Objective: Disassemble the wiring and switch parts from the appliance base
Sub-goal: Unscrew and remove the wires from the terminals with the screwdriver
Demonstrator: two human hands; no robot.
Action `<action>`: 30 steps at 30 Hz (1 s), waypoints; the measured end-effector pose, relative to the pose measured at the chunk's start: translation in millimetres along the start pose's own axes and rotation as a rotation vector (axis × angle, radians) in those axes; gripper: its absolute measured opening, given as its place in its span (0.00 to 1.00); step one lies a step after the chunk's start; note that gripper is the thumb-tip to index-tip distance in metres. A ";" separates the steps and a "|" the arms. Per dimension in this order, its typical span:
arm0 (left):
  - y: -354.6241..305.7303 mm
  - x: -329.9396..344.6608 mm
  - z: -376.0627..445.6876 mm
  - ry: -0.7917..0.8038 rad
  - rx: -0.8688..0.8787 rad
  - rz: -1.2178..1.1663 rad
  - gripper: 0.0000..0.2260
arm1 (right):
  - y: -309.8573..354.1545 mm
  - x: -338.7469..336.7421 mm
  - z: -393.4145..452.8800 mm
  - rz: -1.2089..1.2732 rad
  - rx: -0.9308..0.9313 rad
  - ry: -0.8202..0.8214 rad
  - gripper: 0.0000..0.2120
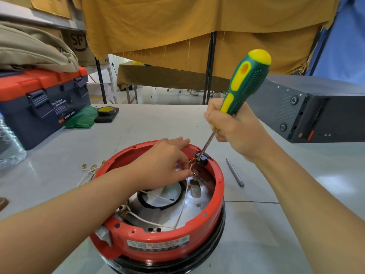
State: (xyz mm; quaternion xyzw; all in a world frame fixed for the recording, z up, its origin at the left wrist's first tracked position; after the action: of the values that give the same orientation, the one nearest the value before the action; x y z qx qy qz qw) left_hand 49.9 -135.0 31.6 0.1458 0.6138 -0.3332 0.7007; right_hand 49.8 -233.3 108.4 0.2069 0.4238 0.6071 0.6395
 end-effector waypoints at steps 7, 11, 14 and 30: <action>0.6 0.5 0.4 0.002 -0.003 0.003 0.08 | -11.5 -14.5 -8.7 0.116 0.009 -0.120 0.10; 0.9 0.9 0.1 0.001 0.003 0.000 0.08 | -7.0 -17.0 -8.9 0.068 -0.035 -0.135 0.11; 1.5 0.5 0.5 -0.003 0.005 -0.003 0.09 | -6.9 -15.7 -8.2 0.040 -0.025 -0.101 0.12; -0.7 -1.2 0.4 -0.026 0.024 -0.018 0.12 | -20.4 -20.7 -15.0 0.152 0.077 -0.128 0.10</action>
State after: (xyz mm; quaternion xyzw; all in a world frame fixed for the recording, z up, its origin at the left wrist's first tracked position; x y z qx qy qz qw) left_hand 49.8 -135.4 33.0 0.1443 0.6017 -0.3485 0.7040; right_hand 52.1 -260.3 90.2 0.3011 0.3882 0.6228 0.6089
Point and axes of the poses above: each hand's wrist, its own z-axis towards the middle knuckle, its own x-axis out of the palm, y = z × x, the point moved 9 cm from there along z, towards the middle knuckle, and after that the axes turned 4 degrees about z, right-handed, at the moved point
